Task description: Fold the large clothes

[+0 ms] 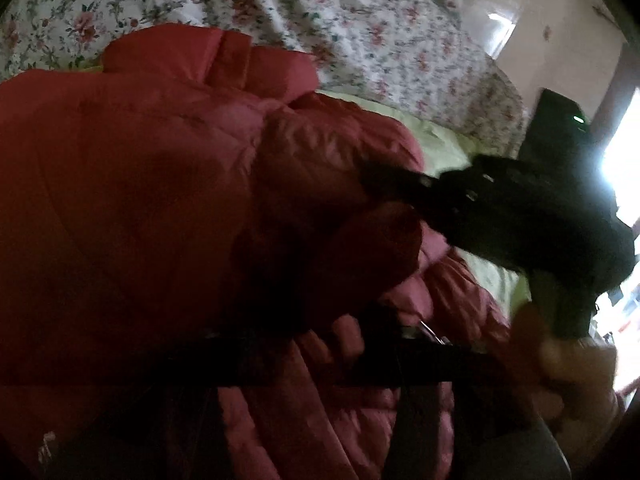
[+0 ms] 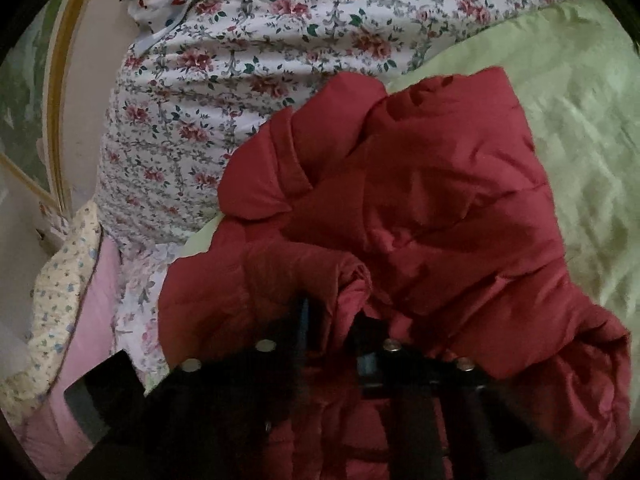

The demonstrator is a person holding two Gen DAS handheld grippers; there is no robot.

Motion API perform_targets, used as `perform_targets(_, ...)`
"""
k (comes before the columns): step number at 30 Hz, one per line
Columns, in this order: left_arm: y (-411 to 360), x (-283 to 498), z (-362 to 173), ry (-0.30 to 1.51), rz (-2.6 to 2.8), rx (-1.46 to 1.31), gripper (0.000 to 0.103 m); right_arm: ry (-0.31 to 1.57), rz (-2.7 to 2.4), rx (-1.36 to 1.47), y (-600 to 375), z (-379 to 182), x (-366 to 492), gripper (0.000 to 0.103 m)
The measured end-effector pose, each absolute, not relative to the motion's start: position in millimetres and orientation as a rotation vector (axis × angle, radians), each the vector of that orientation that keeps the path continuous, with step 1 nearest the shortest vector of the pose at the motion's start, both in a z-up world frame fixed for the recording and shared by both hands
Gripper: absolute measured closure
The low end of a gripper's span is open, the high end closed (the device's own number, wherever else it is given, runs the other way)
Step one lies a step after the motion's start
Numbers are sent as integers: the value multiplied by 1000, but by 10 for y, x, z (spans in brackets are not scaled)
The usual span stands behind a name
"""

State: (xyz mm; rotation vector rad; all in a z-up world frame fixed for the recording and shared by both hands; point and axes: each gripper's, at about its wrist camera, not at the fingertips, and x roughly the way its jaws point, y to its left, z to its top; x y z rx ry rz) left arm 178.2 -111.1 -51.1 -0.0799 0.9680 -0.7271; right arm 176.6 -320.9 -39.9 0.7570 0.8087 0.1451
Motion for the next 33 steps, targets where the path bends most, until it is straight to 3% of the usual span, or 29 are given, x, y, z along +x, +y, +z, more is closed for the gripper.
perform_targets(12,-427,1983,-11,860,-549,-67,55,770,18,624,-3544,-227,1617,91)
perform_targets(19,-61,2556,-367,977,-348,-65,55,779,-12,541,-3508,-304,1690,90)
perform_targets(21,-32,2622,-518,1010,-348,-82,55,781,-16,526,-3476,-293,1678,76)
perform_targets(28,-145,2569,-582,984,-303,-38,55,601,-81,301,-3024,254,1316,72)
perform_targets(33,-140,2541,-565,991,-290,-34,55,766,52,182,-2659,-53,1591,69)
